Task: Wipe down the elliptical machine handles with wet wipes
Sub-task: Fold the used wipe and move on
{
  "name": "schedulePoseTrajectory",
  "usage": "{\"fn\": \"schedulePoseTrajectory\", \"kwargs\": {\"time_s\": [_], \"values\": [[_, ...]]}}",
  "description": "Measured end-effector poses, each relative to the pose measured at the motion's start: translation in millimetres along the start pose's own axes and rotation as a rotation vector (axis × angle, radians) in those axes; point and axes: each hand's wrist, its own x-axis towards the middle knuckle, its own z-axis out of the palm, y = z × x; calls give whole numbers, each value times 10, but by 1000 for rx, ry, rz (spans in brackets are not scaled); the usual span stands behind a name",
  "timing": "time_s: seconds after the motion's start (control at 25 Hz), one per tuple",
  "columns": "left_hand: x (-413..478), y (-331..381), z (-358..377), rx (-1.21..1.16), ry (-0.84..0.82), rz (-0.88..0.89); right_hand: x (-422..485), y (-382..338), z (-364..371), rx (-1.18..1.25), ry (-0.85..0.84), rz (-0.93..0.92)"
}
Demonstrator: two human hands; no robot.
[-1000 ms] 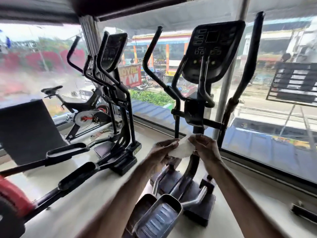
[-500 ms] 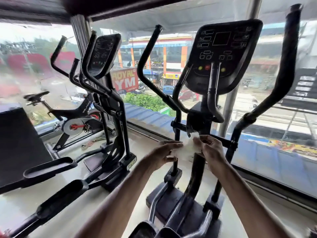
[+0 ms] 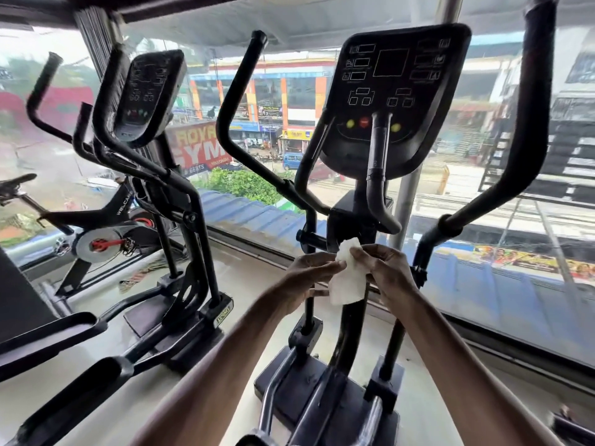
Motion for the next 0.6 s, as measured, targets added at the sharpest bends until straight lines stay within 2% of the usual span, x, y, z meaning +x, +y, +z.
{"fn": "schedulePoseTrajectory", "kwargs": {"time_s": [0.24,0.44,0.6], "values": [[242,96,159,-14,151,44,237,26,-188,-17,-22,-44],[375,58,259,62,197,101,299,43,-295,-50,-69,-51],[441,69,328,-39,201,99,338,44,-385,-137,-105,-142]]}}
